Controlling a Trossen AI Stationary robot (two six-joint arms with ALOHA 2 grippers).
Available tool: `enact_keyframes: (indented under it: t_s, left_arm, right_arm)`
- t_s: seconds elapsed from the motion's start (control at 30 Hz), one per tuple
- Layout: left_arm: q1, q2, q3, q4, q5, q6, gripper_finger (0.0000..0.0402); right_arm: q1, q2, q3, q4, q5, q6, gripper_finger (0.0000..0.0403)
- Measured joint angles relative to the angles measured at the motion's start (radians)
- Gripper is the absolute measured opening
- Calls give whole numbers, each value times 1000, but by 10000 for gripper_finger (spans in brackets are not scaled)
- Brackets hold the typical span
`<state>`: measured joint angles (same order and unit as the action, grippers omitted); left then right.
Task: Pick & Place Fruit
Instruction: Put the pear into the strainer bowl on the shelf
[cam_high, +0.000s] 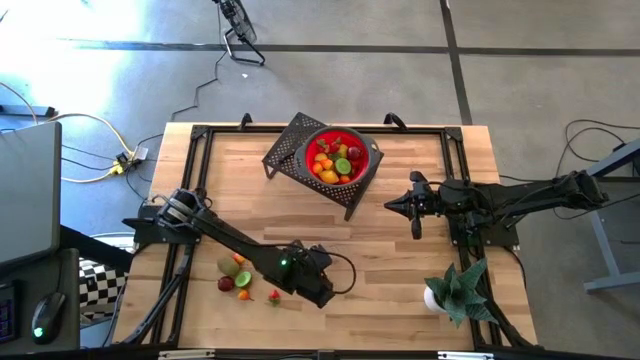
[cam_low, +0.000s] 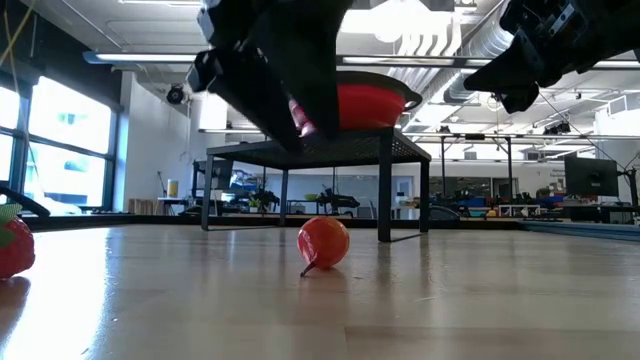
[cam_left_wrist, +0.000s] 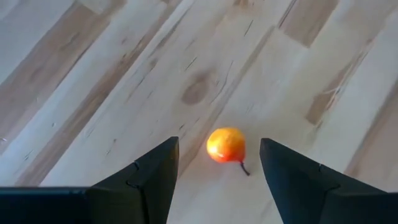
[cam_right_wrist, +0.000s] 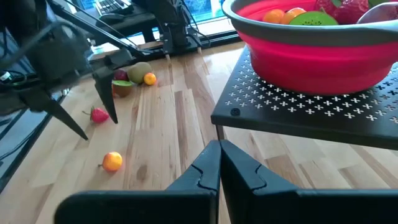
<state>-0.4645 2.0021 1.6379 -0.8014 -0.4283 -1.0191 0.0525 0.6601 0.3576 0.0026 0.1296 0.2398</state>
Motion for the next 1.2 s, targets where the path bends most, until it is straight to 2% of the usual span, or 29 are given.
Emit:
enact_keyframes:
  t_s: [0.3,1.0,1.2]
  left_arm:
    - [0,48,0,28,29,-7,221]
    - [2,78,-1,108,7,-10,221]
    - [6,110,-3,110,57,-14,221]
  right_arm:
    - [0,0,0,0,1,0,2]
    - [0,0,0,0,1,0,2]
    - [0,0,0,0,1,2,2]
